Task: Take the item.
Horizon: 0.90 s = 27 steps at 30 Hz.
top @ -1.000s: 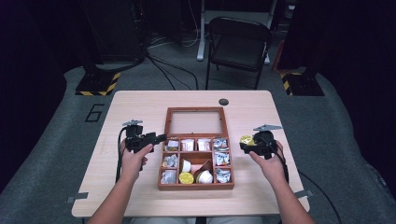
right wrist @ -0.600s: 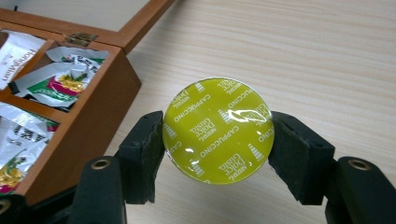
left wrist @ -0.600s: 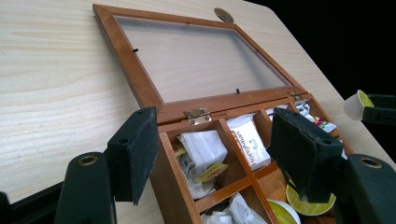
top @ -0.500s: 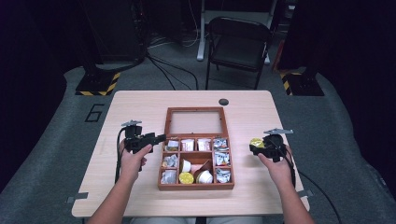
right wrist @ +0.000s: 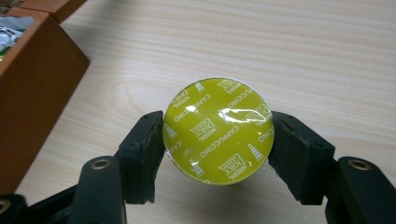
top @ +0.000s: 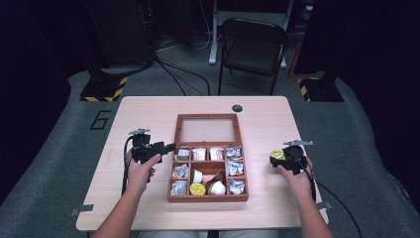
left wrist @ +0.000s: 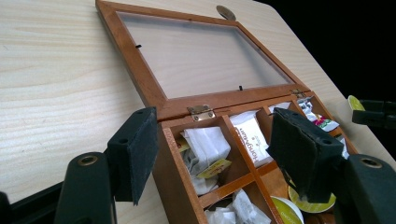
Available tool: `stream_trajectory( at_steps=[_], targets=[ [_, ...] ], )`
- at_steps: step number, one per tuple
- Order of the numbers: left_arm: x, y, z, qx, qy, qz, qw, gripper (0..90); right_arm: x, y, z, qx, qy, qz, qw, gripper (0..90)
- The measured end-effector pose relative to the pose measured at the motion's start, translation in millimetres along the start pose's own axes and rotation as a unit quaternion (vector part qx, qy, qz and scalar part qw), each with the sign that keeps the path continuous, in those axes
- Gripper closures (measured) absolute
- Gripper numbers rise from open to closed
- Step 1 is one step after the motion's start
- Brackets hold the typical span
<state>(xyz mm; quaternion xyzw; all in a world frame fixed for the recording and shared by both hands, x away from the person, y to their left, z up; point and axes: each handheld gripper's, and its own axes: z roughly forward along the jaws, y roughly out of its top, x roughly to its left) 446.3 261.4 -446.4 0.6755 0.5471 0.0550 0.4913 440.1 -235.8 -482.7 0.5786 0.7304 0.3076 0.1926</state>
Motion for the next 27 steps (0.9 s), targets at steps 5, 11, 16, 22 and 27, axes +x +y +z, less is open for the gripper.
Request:
stream_trajectory(
  at_steps=[5,11,16,22,27],
  targets=[
    [0.6,-0.1,-0.6,0.000,0.000,-0.002,1.0000,32.7,-4.4,-4.1,5.6,0.011,-0.005,0.005,0.9999,36.9],
    [0.0,-0.5,0.0,0.001,0.000,-0.002,1.0000,32.7,-5.9,-6.6,7.6,0.007,-0.006,0.011,0.9999,36.7],
    [0.6,-0.8,0.1,0.005,0.001,0.003,1.0000,32.7,-5.5,-7.5,8.4,0.010,-0.010,0.010,0.9998,34.0],
    [-2.3,-0.6,0.9,0.006,0.003,0.000,1.0000,32.7,-4.9,-6.0,5.1,0.000,-0.013,0.019,0.9997,29.3],
    [-2.1,-0.2,1.4,0.015,0.005,0.015,0.9998,32.5,-6.2,-3.1,-2.2,-0.013,-0.016,0.027,0.9994,27.4]
  ],
)
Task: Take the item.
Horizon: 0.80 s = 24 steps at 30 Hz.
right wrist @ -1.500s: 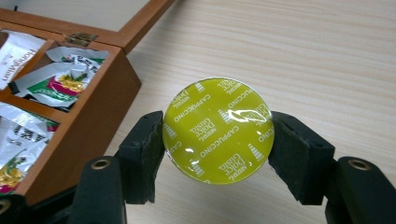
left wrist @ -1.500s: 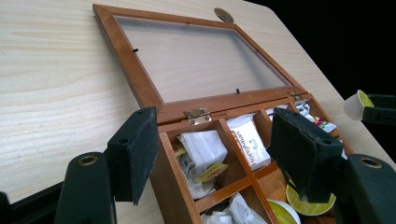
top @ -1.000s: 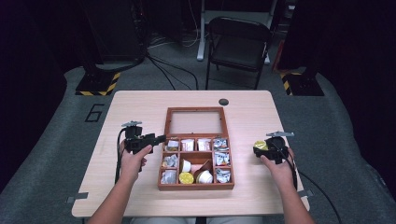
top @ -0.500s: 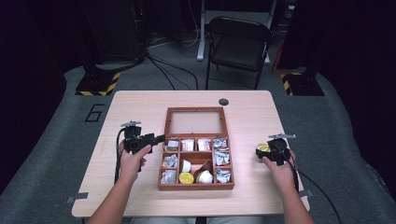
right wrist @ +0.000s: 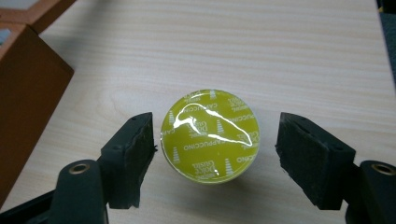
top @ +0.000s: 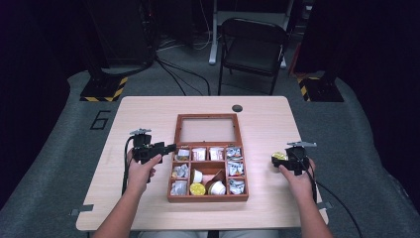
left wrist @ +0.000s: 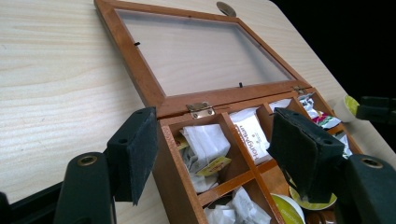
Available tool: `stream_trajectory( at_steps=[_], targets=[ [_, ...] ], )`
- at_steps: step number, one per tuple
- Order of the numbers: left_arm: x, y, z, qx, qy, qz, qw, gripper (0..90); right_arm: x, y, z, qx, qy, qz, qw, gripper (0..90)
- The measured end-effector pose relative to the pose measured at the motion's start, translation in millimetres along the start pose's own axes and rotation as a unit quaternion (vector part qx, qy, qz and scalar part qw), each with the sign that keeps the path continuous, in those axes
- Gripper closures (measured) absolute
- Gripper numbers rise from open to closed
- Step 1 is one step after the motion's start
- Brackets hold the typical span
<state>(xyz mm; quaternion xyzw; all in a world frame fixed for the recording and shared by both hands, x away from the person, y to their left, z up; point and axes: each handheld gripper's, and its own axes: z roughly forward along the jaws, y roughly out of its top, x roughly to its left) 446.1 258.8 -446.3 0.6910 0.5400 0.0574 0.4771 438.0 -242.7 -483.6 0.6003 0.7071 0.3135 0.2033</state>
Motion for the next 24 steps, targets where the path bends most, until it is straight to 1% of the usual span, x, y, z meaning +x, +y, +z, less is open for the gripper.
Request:
stream_trajectory(
  at_steps=[1,3,5,7,8,9,10,11,12,13,14,16,17,18,19,20,21,23,24],
  targets=[
    [-0.2,0.0,0.1,0.001,0.001,0.000,1.0000,32.5,0.3,0.8,-2.2,-0.004,-0.003,0.000,1.0000,27.4],
    [-0.4,0.2,0.4,0.001,0.003,0.000,1.0000,32.3,1.5,3.3,-6.2,-0.008,-0.012,-0.008,0.9999,27.3],
    [-0.6,0.5,0.6,0.001,0.004,0.000,1.0000,32.3,2.7,5.8,-11.6,-0.014,-0.008,-0.004,0.9999,27.3],
    [-1.1,0.8,0.7,0.003,0.005,0.001,1.0000,32.2,3.4,7.8,-14.4,-0.017,-0.008,-0.007,0.9998,27.6],
    [-1.8,0.9,0.9,0.002,0.006,-0.003,1.0000,32.2,3.5,8.8,-16.3,-0.020,-0.009,-0.011,0.9997,28.7],
    [-2.0,1.1,1.1,0.002,0.005,-0.002,1.0000,32.3,4.4,10.0,-18.2,-0.023,-0.003,-0.009,0.9997,30.6],
    [-3.3,1.1,2.2,-0.001,0.005,-0.007,1.0000,32.2,4.5,10.7,-19.0,-0.023,0.003,-0.011,0.9997,31.7],
    [-3.6,1.3,2.6,0.000,0.006,-0.007,1.0000,32.2,5.6,12.1,-20.1,-0.022,0.010,-0.010,0.9997,32.0],
    [-3.8,1.8,3.2,0.001,0.007,-0.003,1.0000,32.3,6.7,12.9,-21.0,-0.021,0.012,-0.012,0.9996,33.2],
    [-4.0,2.2,3.7,0.002,0.006,0.000,1.0000,32.3,7.4,14.0,-22.4,-0.021,0.014,-0.020,0.9995,34.2],
    [-4.7,2.6,3.9,0.005,0.007,-0.002,1.0000,32.3,9.2,15.2,-23.4,-0.024,0.018,-0.022,0.9993,34.7],
    [-5.0,3.9,5.4,0.007,0.009,0.007,0.9999,32.3,12.5,17.8,-25.4,-0.027,0.027,-0.026,0.9989,35.2],
    [-4.7,4.4,5.8,0.006,0.009,0.008,0.9999,32.4,14.1,19.6,-26.3,-0.026,0.033,-0.029,0.9987,35.3],
    [-5.6,4.7,7.1,0.003,0.010,0.002,0.9999,32.4,15.3,20.9,-26.6,-0.027,0.037,-0.028,0.9986,35.5],
    [-5.9,5.3,7.7,0.006,0.014,0.011,0.9998,32.4,16.2,22.5,-27.2,-0.025,0.042,-0.032,0.9983,35.6],
    [-6.7,5.8,8.6,0.009,0.018,0.018,0.9996,32.4,17.9,24.0,-27.7,-0.026,0.048,-0.030,0.9981,35.8],
    [-7.2,6.2,9.3,0.011,0.019,0.023,0.9995,32.4,19.2,25.5,-28.0,-0.029,0.051,-0.034,0.9977,36.0],
    [-7.3,7.4,10.2,0.013,0.019,0.025,0.9994,32.4,22.1,29.0,-29.2,-0.038,0.061,-0.038,0.9967,36.0],
    [-6.3,8.3,10.5,0.013,0.016,0.026,0.9995,32.4,24.1,30.9,-29.7,-0.039,0.068,-0.036,0.9962,36.0]
  ],
)
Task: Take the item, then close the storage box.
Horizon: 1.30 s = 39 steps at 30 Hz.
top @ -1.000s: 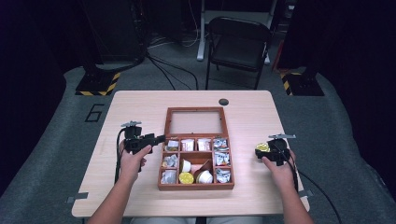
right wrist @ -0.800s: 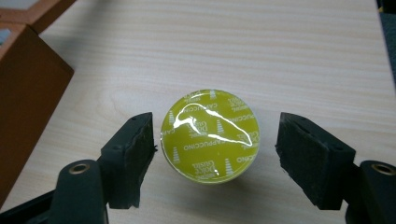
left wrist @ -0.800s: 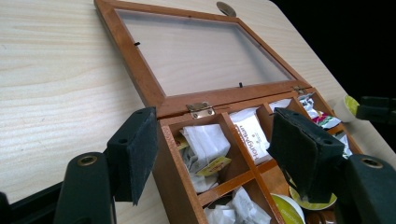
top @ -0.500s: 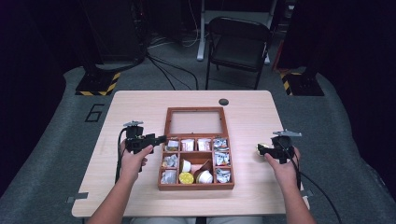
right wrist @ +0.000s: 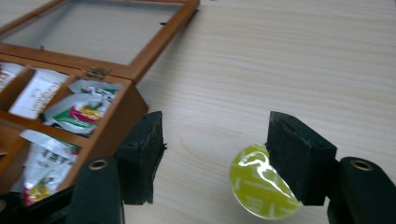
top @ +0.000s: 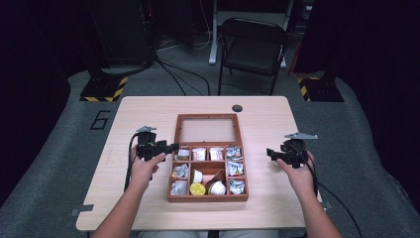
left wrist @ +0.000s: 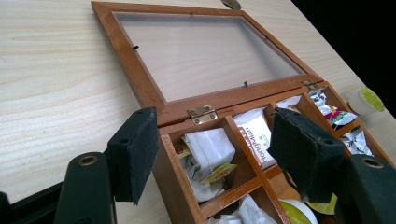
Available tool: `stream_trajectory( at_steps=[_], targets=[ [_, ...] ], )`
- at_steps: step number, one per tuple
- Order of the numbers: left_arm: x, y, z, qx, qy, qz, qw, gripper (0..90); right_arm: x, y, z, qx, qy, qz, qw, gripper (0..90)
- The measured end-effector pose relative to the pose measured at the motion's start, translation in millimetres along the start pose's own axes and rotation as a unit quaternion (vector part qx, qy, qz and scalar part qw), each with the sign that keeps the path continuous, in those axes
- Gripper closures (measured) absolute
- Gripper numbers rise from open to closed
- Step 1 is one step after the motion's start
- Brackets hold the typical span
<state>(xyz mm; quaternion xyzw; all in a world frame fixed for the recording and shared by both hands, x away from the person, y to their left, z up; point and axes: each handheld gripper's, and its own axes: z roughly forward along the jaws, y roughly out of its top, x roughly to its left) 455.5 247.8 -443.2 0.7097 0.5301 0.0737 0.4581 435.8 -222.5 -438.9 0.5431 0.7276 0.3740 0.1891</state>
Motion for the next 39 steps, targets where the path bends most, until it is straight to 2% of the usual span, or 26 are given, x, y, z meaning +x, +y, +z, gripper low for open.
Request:
stream_trajectory(
  at_steps=[5,7,9,11,12,17,22,25,28,30,34,39],
  targets=[
    [5.1,4.2,0.9,-0.006,-0.012,-0.014,0.9998,32.9,11.2,10.8,0.6,0.006,0.029,0.000,0.9996,35.5],
    [6.8,5.2,1.6,-0.011,-0.006,-0.011,0.9998,33.3,16.1,14.7,2.2,0.009,0.037,-0.003,0.9993,35.3],
    [8.6,7.0,2.5,-0.008,-0.001,-0.008,0.9999,34.0,19.3,18.2,5.1,0.016,0.042,-0.008,0.9990,34.9],
    [10.1,8.3,3.6,0.001,-0.005,-0.020,0.9998,34.8,22.3,21.3,8.0,0.021,0.046,-0.013,0.9986,34.4],
    [11.3,8.9,4.4,0.004,-0.003,-0.018,0.9998,34.5,23.6,23.4,9.9,0.023,0.050,-0.016,0.9984,34.3],
    [13.1,12.4,7.3,0.017,0.008,-0.020,0.9996,31.3,28.3,30.8,15.6,0.031,0.063,-0.010,0.9974,34.2],
    [10.2,19.3,7.3,0.021,0.014,-0.009,0.9996,27.6,33.4,40.5,17.4,0.031,0.072,-0.009,0.9969,33.7],
    [7.8,23.5,7.4,0.018,0.016,-0.004,0.9997,25.6,38.3,47.6,18.7,0.030,0.072,-0.017,0.9968,32.5],
    [6.1,27.0,8.3,0.013,0.008,-0.005,0.9999,26.7,45.4,54.2,20.4,0.029,0.074,-0.019,0.9966,31.7],
    [6.0,28.9,10.2,0.018,0.014,-0.003,0.9997,29.6,49.2,58.2,22.7,0.030,0.071,-0.029,0.9966,31.7],
    [8.5,31.3,16.7,0.023,0.021,-0.007,0.9995,28.6,56.9,64.1,30.1,0.032,0.076,-0.036,0.9960,31.7],
    [10.0,33.4,26.0,0.028,0.024,0.001,0.9993,28.5,62.2,66.8,42.8,0.039,0.068,-0.056,0.9954,32.3]
  ],
)
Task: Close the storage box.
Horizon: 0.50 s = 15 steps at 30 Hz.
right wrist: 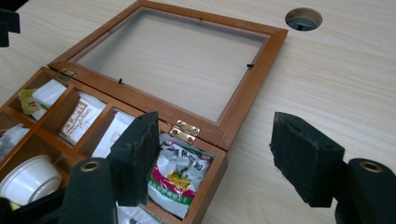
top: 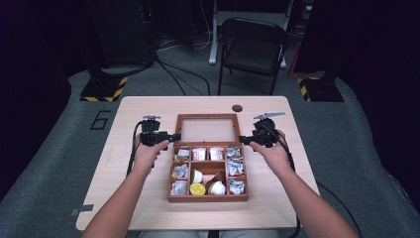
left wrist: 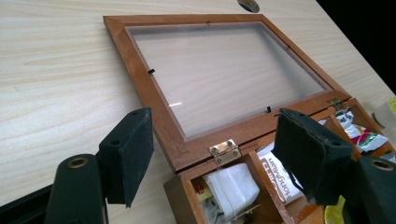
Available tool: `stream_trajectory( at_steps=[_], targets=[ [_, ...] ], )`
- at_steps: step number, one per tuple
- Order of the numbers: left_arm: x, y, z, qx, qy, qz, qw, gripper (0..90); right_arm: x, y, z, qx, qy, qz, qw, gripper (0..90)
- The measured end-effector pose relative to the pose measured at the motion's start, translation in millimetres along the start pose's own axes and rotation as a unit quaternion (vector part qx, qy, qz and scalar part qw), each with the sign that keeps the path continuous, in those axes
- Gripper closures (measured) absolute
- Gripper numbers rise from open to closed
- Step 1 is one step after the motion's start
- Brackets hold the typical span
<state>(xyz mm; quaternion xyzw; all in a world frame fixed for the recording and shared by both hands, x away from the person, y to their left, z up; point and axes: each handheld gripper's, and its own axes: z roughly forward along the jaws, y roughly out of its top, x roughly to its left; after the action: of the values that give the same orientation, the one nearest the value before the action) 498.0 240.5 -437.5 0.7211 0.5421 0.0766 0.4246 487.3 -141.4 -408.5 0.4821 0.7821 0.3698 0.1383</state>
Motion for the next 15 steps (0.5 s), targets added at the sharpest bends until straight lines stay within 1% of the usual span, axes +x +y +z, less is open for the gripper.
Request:
stream_trajectory(
  at_steps=[1,2,3,4,6,7,8,9,11,13,14,15],
  targets=[
    [0.5,0.3,2.3,-0.001,-0.001,-0.002,1.0000,28.5,1.1,0.7,2.9,0.001,-0.001,0.008,1.0000,32.3],
    [0.7,0.5,4.5,-0.002,-0.003,-0.005,1.0000,28.5,0.4,0.9,5.3,0.004,0.001,0.007,1.0000,32.2],
    [0.9,0.9,6.5,0.001,-0.003,-0.005,1.0000,28.6,0.9,1.8,8.0,0.001,0.003,0.015,0.9999,32.2],
    [1.0,1.3,8.5,0.004,-0.002,-0.004,1.0000,28.6,-0.4,2.3,10.4,-0.001,0.003,0.012,0.9999,32.2],
    [1.3,1.9,12.7,0.007,-0.002,-0.001,1.0000,28.7,-0.2,4.0,14.6,-0.002,0.004,0.024,0.9997,32.3],
    [0.9,2.1,14.5,0.008,-0.002,-0.002,1.0000,28.7,-0.7,4.9,17.2,-0.003,0.006,0.028,0.9996,32.3],
    [1.5,2.5,15.9,0.009,-0.002,0.002,1.0000,28.8,-1.5,5.6,20.0,-0.004,0.006,0.029,0.9996,32.3],
    [0.9,2.4,17.7,0.007,-0.003,-0.002,1.0000,29.2,-2.1,6.3,22.7,-0.004,0.009,0.032,0.9994,32.3],
    [2.3,2.8,20.9,0.005,-0.006,0.000,1.0000,29.3,-2.6,7.0,28.5,-0.002,0.014,0.038,0.9992,32.3],
    [3.6,2.9,24.0,0.005,-0.008,-0.004,1.0000,29.5,-2.5,7.4,34.9,0.002,0.017,0.039,0.9991,32.4],
    [4.3,3.2,25.2,0.006,-0.008,-0.004,0.9999,29.6,-2.2,7.8,37.9,0.007,0.016,0.042,0.9990,32.5],
    [5.1,3.5,26.4,0.007,-0.009,-0.001,0.9999,29.8,-2.9,7.8,41.4,0.009,0.018,0.038,0.9991,32.6]
  ],
)
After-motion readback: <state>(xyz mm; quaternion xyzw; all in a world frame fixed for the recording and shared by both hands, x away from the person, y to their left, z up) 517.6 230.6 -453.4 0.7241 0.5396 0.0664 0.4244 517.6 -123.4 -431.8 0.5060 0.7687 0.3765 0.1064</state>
